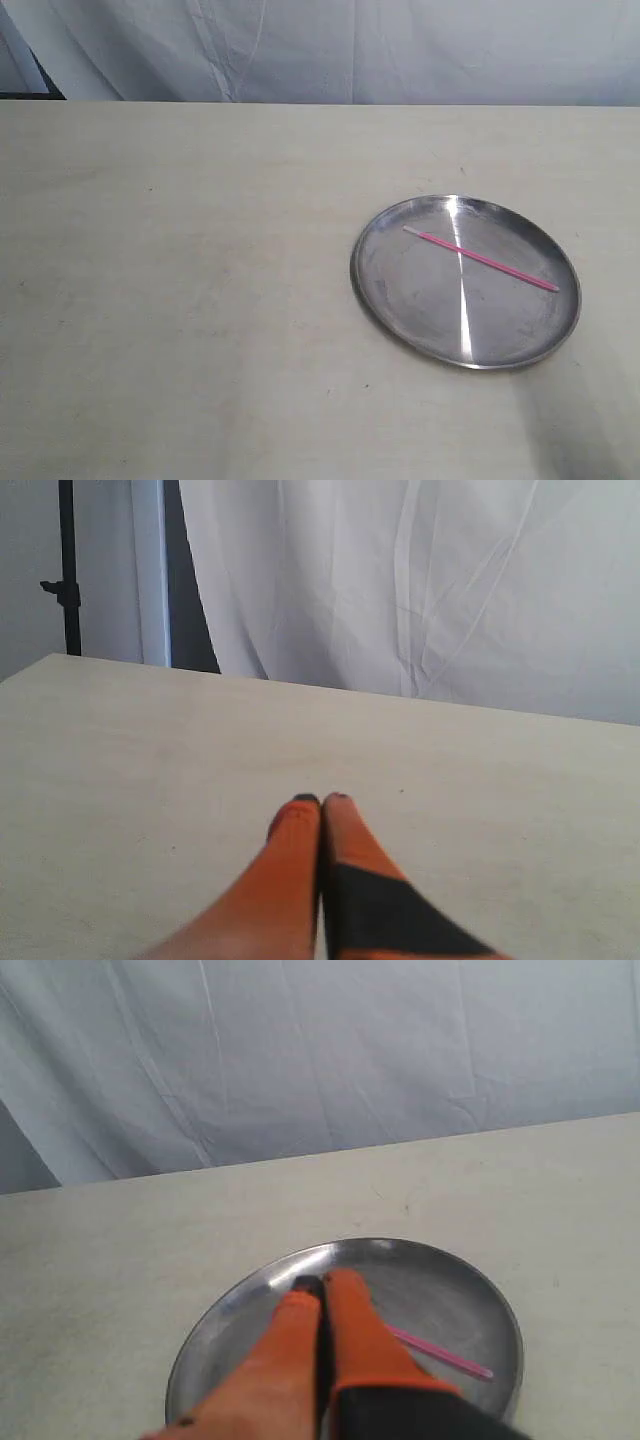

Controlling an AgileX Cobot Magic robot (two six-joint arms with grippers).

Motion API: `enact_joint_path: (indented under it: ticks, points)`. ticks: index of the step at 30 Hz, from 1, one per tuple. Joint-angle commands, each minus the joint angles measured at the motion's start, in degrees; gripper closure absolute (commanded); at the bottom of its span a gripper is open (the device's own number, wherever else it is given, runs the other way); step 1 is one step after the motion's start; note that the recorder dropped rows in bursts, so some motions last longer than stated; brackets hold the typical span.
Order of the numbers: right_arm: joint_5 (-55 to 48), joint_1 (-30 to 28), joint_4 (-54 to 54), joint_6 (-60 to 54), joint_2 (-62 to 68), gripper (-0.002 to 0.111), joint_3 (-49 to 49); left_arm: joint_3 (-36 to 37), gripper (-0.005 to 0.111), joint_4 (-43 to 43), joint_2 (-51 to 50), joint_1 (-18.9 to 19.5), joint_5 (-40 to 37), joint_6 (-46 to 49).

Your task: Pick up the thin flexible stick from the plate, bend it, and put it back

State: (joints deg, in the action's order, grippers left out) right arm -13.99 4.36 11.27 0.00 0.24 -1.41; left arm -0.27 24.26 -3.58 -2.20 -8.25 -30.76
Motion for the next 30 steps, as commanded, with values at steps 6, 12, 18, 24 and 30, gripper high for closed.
enact_joint_path:
  ticks: [6, 12, 18, 24, 30]
  points:
    - [21.3, -0.3, 12.2, 0.0, -0.2, 0.108, 0.1, 0.3, 0.107, -0.1, 0.3, -0.2, 0.6, -0.2]
    - [40.3, -0.3, 26.8, 14.6, -0.2, 0.108, -0.4, 0.3, 0.107, -0.1, 0.3, -0.2, 0.6, -0.2]
    - [54.9, -0.3, 28.3, 22.1, -0.2, 0.108, -0.7, 0.3, 0.107, -0.1, 0.3, -0.2, 0.6, -0.2]
    - [65.3, -0.3, 30.6, 14.7, -0.2, 0.108, -0.7, 0.3, 0.107, -0.1, 0.3, -0.2, 0.6, -0.2]
    - [57.0, -0.3, 25.7, 13.0, -0.2, 0.108, -1.3, 0.3, 0.107, 0.7, 0.3, -0.2, 0.6, -0.2]
